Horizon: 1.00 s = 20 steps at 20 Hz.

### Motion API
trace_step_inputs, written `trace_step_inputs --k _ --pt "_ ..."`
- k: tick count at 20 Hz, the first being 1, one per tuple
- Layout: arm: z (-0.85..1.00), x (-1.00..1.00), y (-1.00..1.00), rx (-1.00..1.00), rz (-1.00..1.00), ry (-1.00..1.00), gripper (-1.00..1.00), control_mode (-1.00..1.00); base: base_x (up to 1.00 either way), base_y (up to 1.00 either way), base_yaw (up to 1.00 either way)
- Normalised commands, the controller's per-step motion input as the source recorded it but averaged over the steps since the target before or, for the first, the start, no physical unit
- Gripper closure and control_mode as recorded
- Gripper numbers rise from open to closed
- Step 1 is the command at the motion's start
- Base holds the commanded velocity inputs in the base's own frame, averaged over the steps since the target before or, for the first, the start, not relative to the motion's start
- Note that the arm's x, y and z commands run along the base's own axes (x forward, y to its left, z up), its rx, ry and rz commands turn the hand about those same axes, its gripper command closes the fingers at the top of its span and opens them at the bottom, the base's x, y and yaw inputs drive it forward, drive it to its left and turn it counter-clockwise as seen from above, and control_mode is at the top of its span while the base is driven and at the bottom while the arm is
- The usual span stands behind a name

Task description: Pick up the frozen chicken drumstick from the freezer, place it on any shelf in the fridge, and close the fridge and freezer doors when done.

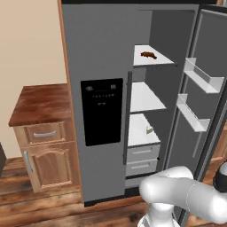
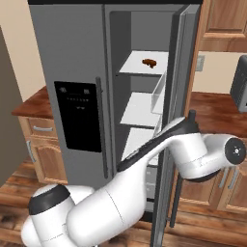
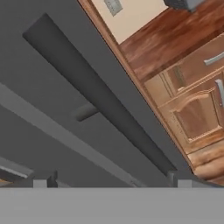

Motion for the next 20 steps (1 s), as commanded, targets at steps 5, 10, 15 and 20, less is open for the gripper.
trace_step_inputs --k 5,10,15,20 --pt "-0.21 0.20 -0.18 0.12 0.07 0.00 -1.00 -1.00 0.00 0.00 0.00" --pt "-0.24 0.24 0.00 0.13 0.00 0.00 -1.00 -1.00 0.00 0.00 0.00" --pt "-0.07 0.42 -0.03 0.05 0.00 0.00 -1.00 -1.00 0.00 0.00 0.00" --pt "-0.19 0.34 0.00 0.03 0.00 -0.01 -1.00 -1.00 0.00 0.00 0.00"
